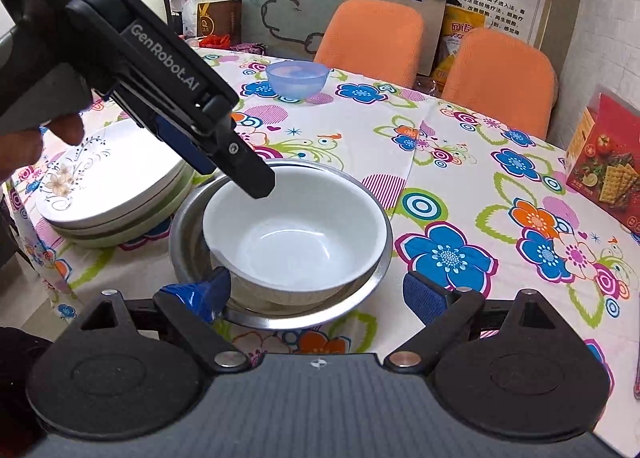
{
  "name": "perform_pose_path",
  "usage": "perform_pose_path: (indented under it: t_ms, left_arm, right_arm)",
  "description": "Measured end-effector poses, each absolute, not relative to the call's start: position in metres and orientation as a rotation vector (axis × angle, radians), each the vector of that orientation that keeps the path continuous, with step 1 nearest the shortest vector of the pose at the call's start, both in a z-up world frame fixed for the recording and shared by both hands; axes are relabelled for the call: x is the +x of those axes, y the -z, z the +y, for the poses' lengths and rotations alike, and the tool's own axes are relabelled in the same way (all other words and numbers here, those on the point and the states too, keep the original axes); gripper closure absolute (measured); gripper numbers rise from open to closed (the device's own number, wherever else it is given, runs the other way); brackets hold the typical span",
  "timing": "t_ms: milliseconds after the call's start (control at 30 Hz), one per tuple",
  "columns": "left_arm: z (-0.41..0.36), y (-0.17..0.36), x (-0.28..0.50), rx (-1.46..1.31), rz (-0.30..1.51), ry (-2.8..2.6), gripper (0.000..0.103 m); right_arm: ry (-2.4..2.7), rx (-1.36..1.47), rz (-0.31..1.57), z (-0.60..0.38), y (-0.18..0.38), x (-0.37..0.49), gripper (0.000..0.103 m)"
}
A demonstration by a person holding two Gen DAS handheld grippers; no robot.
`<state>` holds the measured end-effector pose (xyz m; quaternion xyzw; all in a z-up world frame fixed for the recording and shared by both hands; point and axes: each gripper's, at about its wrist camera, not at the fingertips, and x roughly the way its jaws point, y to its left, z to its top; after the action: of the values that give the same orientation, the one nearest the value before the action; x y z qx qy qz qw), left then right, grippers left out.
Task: Organize plates and bowls
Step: 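Lift the white bowl with both tools and lower it into the steel bowl, then release the white bowl and grasp the translucent blue bowl rim with both tools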
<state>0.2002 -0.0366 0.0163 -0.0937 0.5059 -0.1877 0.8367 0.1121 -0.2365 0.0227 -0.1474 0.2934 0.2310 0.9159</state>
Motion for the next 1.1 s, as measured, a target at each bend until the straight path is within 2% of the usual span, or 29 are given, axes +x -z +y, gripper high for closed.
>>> perform_pose_path:
  t_ms: [200,500,800,1100]
  left_arm:
    - [-0.029,-0.021,0.2,-0.211,1.042,0.391,0.032]
    - [-0.012,-0.036,0.192,-0.127,0.919,0.264,0.031]
    - [0.027,-0.044,0.201,-0.115,0.862,0.177,0.03]
    - [0.076,-0.03,0.255,-0.137,0.881,0.106,0.03]
  right_arm:
    - [-0.523,-0.3,0.626,-0.239,-0.027,0.095,0.023]
    - [-0.506,-0.284,0.51,-0.232,-0.058,0.101,0.023]
    - [-0.482,-0.26,0.512,-0.21,-0.08,0.168,0.023]
    - [-0.494,-0.267,0.551,-0.169,-0.091,0.265,0.023]
